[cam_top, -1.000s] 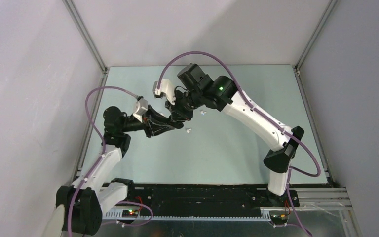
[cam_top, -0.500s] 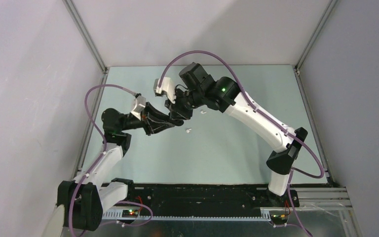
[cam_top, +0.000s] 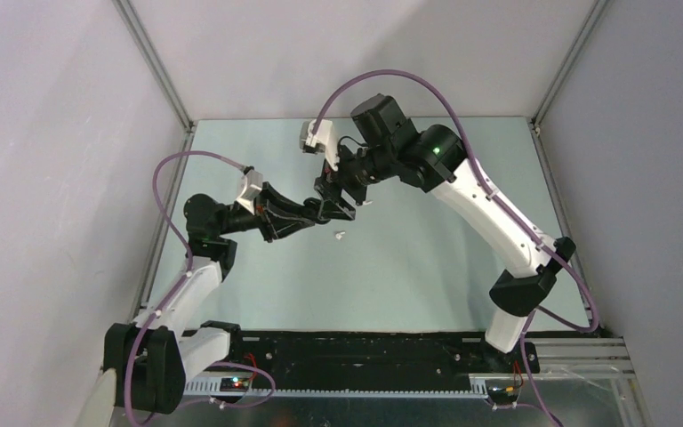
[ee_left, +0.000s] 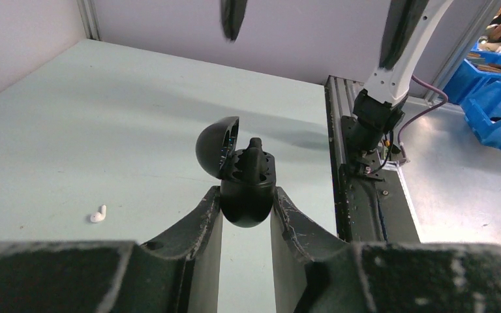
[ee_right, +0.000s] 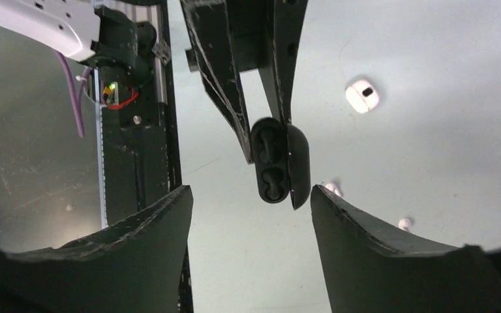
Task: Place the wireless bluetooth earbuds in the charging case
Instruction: Insert the left earbud into the left side groove of the charging case, then close the charging case with the earbuds inside.
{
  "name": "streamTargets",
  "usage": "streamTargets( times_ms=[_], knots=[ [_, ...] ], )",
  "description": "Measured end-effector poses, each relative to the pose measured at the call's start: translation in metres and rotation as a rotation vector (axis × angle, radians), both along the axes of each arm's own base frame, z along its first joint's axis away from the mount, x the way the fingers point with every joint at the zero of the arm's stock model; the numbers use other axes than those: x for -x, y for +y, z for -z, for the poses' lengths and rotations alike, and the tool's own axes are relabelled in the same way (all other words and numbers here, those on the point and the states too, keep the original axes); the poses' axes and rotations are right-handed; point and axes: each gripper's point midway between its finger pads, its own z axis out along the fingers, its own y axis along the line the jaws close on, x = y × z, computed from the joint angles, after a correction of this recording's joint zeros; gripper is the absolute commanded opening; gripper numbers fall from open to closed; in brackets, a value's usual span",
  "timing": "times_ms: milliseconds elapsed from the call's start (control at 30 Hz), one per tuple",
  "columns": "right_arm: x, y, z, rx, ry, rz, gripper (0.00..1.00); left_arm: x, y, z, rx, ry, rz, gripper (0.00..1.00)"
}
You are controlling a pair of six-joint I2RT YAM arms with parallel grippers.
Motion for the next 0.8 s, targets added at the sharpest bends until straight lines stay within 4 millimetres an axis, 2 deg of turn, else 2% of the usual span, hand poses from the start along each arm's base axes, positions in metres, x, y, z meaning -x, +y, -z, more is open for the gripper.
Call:
streamTargets(
  times_ms=[100, 133, 333, 467, 533, 667, 800],
  knots=[
    [-0.006, -0.004, 0.015, 0.029, 0.048, 0.023, 0.97, 0.0, 0.0, 0.0, 0.0, 0.0, 0.0, 0.0],
    [-0.008, -0.006, 0.021, 0.04, 0.067, 0.029, 0.98, 0.0, 0.0, 0.0, 0.0, 0.001, 0.0, 0.0],
    [-0.023, -0.003, 0.053, 0.093, 0.16, 0.041, 0.99, -0.001, 0.0, 0.001, 0.0, 0.011, -0.005, 0.0],
    [-0.012, 0.004, 0.069, 0.127, 0.185, 0.001, 0.99, -0.009, 0.001, 0.001, 0.011, 0.038, -0.051, 0.0],
    [-0.008, 0.006, 0.073, 0.144, 0.163, -0.012, 0.99, -0.012, 0.001, 0.0, 0.021, 0.061, -0.071, 0.0],
    [-0.015, 0.005, 0.084, 0.181, 0.079, 0.027, 0.99, -0.02, 0.001, 0.003, 0.042, 0.147, -0.104, 0.0],
    [-0.025, -0.006, 0.094, 0.235, 0.019, 0.108, 0.99, -0.041, 0.003, 0.01, 0.077, 0.254, -0.189, 0.0]
  ],
)
